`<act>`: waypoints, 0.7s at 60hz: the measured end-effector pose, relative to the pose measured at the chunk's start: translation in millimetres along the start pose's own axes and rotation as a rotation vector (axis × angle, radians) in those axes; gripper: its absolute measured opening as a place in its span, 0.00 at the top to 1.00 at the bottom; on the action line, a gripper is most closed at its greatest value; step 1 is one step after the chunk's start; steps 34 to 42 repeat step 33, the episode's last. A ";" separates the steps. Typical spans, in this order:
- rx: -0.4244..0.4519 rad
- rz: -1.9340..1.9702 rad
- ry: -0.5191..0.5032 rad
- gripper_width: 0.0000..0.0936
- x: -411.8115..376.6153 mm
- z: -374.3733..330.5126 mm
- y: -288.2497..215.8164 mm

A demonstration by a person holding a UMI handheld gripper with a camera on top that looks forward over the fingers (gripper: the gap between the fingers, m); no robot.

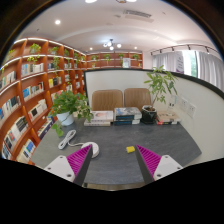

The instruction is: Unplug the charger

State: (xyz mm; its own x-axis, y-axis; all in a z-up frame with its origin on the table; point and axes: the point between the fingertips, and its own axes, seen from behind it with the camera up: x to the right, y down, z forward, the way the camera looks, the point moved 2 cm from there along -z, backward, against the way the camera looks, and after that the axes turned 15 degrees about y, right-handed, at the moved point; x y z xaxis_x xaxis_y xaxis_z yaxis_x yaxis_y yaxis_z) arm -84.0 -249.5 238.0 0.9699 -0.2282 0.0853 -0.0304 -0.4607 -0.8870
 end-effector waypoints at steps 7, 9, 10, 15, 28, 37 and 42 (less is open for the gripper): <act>0.009 -0.021 0.008 0.07 2.0 -8.1 4.9; 0.007 -0.020 0.008 0.07 2.4 -10.0 5.9; 0.006 -0.020 0.008 0.07 2.6 -11.0 6.5; -0.001 -0.019 0.001 0.07 1.5 -14.6 9.0; 0.004 0.005 0.007 0.07 5.8 -19.0 8.9; 0.004 0.007 0.009 0.07 6.4 -20.6 10.7; 0.004 0.007 0.009 0.07 6.4 -20.6 10.7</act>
